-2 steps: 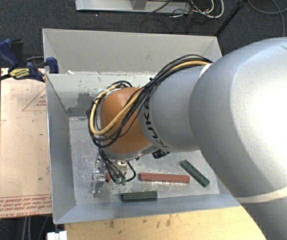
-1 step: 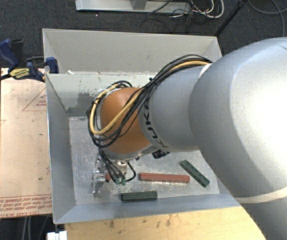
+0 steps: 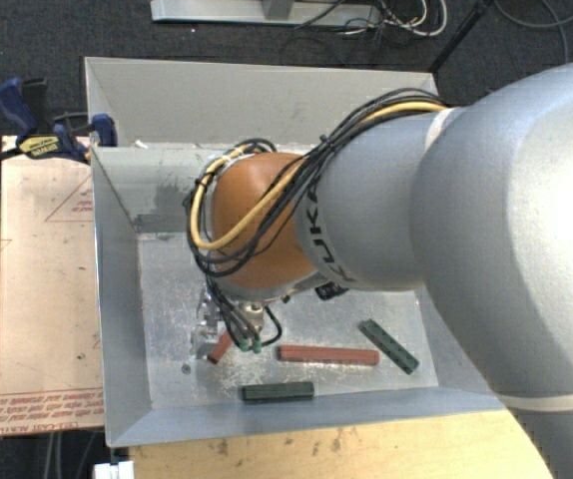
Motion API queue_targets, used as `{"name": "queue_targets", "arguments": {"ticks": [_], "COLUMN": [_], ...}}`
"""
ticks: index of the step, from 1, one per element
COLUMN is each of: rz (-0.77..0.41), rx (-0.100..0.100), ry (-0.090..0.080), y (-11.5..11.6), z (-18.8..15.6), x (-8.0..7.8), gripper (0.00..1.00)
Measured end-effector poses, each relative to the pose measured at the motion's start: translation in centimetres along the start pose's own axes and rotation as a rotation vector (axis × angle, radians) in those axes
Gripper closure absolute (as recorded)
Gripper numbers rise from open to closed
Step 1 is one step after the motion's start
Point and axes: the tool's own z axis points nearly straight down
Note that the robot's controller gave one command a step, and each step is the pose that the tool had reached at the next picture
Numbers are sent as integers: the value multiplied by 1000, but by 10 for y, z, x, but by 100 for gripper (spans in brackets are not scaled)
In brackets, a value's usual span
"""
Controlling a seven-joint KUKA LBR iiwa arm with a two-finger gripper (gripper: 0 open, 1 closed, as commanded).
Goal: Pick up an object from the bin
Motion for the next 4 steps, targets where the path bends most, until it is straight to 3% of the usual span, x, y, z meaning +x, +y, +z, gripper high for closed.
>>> {"name": "queue_targets", "arguments": {"ticks": [1,2,3,4], "rz": [-27,-47,-90,-90], "rx": [-3,-3,-11,-11], "ry": [-17,-16,-37,-37], "y": [-10,-15,-60,-60], "z": [1,33,31,31], "x": [-9,-11,-61,-61], "gripper": [0,0,100,100]}}
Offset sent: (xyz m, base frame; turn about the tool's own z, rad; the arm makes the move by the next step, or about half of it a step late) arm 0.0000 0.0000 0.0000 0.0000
